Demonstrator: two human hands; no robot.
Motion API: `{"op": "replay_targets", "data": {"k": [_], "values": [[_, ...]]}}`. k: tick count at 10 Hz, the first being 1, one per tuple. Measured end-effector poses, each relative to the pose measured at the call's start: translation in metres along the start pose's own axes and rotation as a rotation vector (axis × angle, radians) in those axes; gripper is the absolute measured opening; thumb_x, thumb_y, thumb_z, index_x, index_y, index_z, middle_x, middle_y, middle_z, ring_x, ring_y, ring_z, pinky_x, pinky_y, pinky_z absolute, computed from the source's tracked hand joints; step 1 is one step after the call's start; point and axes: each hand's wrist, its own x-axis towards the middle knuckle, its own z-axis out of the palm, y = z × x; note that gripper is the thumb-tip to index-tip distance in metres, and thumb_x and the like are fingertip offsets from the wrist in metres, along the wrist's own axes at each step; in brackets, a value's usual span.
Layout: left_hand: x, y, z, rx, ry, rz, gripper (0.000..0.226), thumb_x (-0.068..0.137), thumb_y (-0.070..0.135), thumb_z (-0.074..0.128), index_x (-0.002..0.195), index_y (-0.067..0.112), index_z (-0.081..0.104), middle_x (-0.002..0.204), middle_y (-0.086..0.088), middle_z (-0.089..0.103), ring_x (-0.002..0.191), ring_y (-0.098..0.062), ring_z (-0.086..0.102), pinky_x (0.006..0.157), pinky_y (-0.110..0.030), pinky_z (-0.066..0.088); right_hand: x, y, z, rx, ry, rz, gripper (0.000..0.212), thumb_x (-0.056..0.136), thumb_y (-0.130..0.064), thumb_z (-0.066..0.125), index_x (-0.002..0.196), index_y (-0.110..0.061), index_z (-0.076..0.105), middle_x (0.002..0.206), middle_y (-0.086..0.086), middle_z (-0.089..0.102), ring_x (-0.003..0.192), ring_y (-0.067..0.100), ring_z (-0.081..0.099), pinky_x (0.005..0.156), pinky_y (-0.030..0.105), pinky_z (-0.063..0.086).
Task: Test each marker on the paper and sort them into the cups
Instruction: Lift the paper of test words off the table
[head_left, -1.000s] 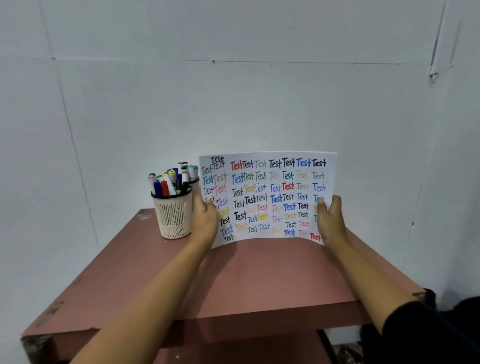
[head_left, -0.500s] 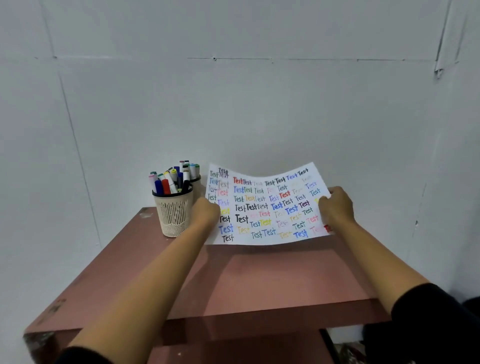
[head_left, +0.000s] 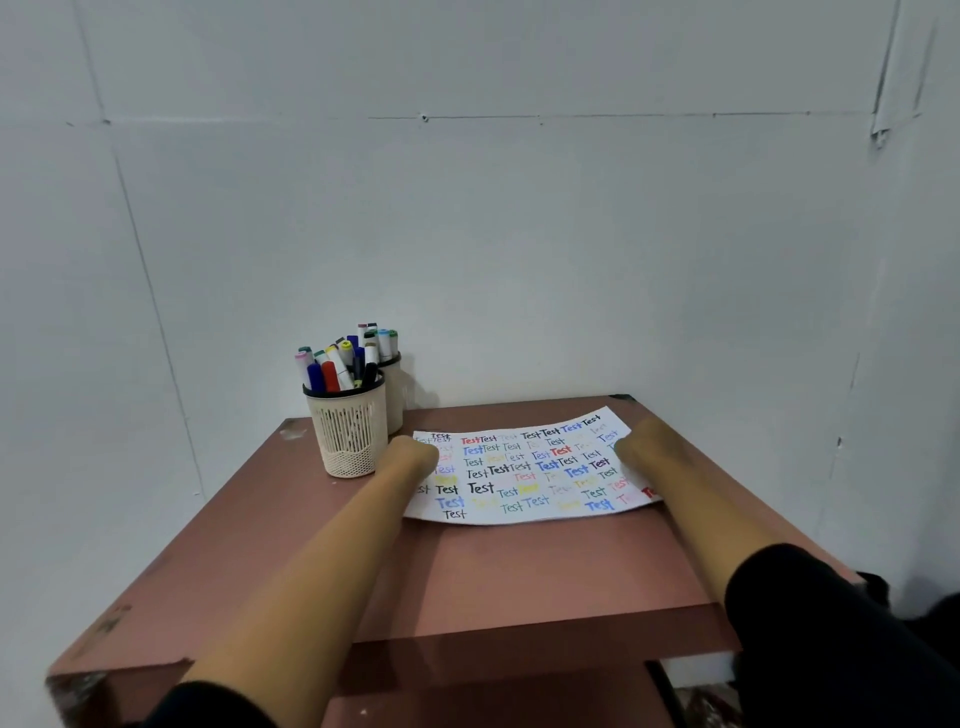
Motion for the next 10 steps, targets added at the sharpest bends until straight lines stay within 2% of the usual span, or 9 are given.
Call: {"op": "replay_targets", "data": {"k": [1,2,3,5,6,7,8,9,10], "values": [[0.001,0.001,-0.003,-0.043,-0.015,-0.012,0.040,0.094,0.010,0.039,0.131,-0.006,0.041,0.131,-0.019,0.048,0.116,-0.032,0.049,0.095,-0.034,0.041,0.004,0.001,0.000,-0.037,-0.035,0.030,0.013,0.082,-0.013,0.048,0.068,-0.013,0.046,0.074,0.003,0.052,0.070,0.020,0.050,0.052,0.025,0.032],[0.002,0.000,-0.005,-0.052,-0.013,-0.019,0.042,0.094,0.010,0.038,0.133,-0.006,0.039,0.135,-0.020,0.045,0.118,-0.031,0.047,0.095,-0.034,0.040,0.006,0.000,0.000,-0.063,-0.054,0.045,0.015,0.083,-0.013,0.046,0.067,-0.012,0.045,0.073,0.003,0.050,0.064,0.017,0.046,0.051,0.025,0.031],[0.000,0.000,-0.007,-0.060,-0.007,-0.013,0.043,0.095,0.011,0.038,0.135,-0.005,0.038,0.134,-0.020,0.046,0.118,-0.031,0.047,0.088,-0.032,0.039,0.010,0.004,0.002,-0.081,-0.051,0.054,0.017,0.083,-0.011,0.047,0.066,-0.011,0.045,0.070,0.004,0.050,0.061,0.017,0.045,0.051,0.025,0.030],[-0.001,-0.003,-0.011,-0.066,-0.028,-0.025,0.041,0.093,0.013,0.039,0.130,-0.004,0.044,0.132,-0.022,0.050,0.119,-0.032,0.050,0.098,-0.038,0.042,0.011,0.006,0.004,-0.079,-0.046,0.064,0.016,0.082,-0.012,0.047,0.066,-0.011,0.046,0.071,0.004,0.051,0.074,0.026,0.051,0.052,0.025,0.031],[-0.002,-0.005,-0.014,-0.057,-0.045,-0.041,0.041,0.092,0.014,0.038,0.128,-0.002,0.047,0.130,-0.020,0.053,0.118,-0.032,0.052,0.092,-0.038,0.046,0.010,0.008,0.002,-0.087,-0.042,0.059,0.013,0.082,-0.013,0.047,0.069,-0.012,0.048,0.074,0.005,0.055,0.077,0.026,0.054,0.053,0.026,0.033],[-0.011,-0.005,-0.019,-0.055,-0.059,-0.044,0.040,0.092,0.015,0.038,0.126,-0.003,0.048,0.126,-0.022,0.055,0.111,-0.031,0.056,0.073,-0.033,0.044,0.007,0.007,-0.001,-0.103,-0.037,0.040,0.013,0.082,-0.012,0.045,0.070,-0.011,0.048,0.074,0.005,0.055,0.078,0.026,0.053,0.055,0.026,0.034],[-0.021,-0.007,-0.026,-0.059,-0.044,0.010,0.045,0.087,0.009,0.039,0.128,-0.006,0.047,0.129,-0.026,0.052,0.111,-0.034,0.056,0.083,-0.041,0.050,-0.002,0.005,-0.003,-0.059,-0.017,-0.017,0.012,0.081,-0.010,0.044,0.069,-0.009,0.043,0.072,0.007,0.051,0.070,0.023,0.046,0.058,0.027,0.031],[-0.054,-0.004,-0.043,-0.097,0.063,0.222,0.026,0.088,0.011,0.041,0.106,0.003,0.058,0.105,-0.019,0.059,0.094,-0.028,0.056,0.083,-0.037,0.046,-0.031,-0.002,-0.015,0.085,0.052,-0.200,0.013,0.086,-0.008,0.043,0.080,0.000,0.051,0.079,0.021,0.052,0.071,0.024,0.042,0.061,0.028,0.027],[-0.113,-0.030,-0.057,-0.187,0.085,0.500,0.024,0.095,0.024,0.045,0.114,0.027,0.059,0.105,0.012,0.059,0.089,-0.006,0.053,0.078,-0.023,0.041,-0.107,0.007,-0.032,0.259,0.118,-0.490,0.024,0.094,-0.013,0.049,0.112,-0.015,0.065,0.105,-0.002,0.062,0.091,0.010,0.056,0.069,0.014,0.036]]}}
